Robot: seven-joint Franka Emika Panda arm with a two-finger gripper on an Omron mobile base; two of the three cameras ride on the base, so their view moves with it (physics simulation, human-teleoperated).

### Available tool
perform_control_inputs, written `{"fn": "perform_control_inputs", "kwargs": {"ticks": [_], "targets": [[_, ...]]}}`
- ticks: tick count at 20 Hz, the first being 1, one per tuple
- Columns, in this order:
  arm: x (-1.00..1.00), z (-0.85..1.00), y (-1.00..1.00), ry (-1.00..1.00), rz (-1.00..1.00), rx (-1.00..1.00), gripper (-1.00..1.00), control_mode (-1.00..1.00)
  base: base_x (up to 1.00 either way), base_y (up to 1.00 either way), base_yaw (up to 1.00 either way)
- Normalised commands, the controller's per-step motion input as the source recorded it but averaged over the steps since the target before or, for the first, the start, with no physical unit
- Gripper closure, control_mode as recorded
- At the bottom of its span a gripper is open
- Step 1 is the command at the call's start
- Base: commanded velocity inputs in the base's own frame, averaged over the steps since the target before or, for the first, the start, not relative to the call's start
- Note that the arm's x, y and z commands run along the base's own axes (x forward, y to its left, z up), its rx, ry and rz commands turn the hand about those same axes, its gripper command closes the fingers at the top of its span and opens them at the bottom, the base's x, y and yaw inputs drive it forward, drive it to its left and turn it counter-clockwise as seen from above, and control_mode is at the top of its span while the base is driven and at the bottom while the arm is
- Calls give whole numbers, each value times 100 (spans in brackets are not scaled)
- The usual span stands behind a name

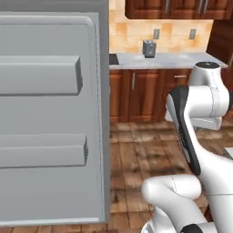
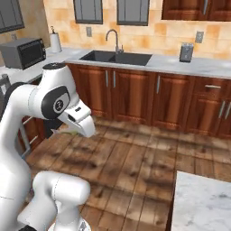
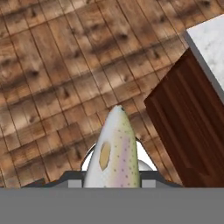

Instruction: Take the fish from the fridge and place it on the digital scale on the counter by the fridge. Wait a few seconds for a reading, then move it to the plate on the dining counter.

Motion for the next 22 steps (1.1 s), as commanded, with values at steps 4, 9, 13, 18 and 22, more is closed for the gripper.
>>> {"fn": "perform_control_inputs", "kwargs": {"ticks": [4, 9, 13, 18, 22], "targets": [[0, 0, 0, 0, 0, 0, 100, 100, 100, -41, 23], [0, 0, 0, 0, 0, 0, 100, 100, 100, -32, 23], [0, 0, 0, 0, 0, 0, 100, 100, 100, -26, 28], [0, 0, 0, 0, 0, 0, 100, 100, 100, -21, 38], [0, 0, 0, 0, 0, 0, 100, 100, 100, -18, 52]]}}
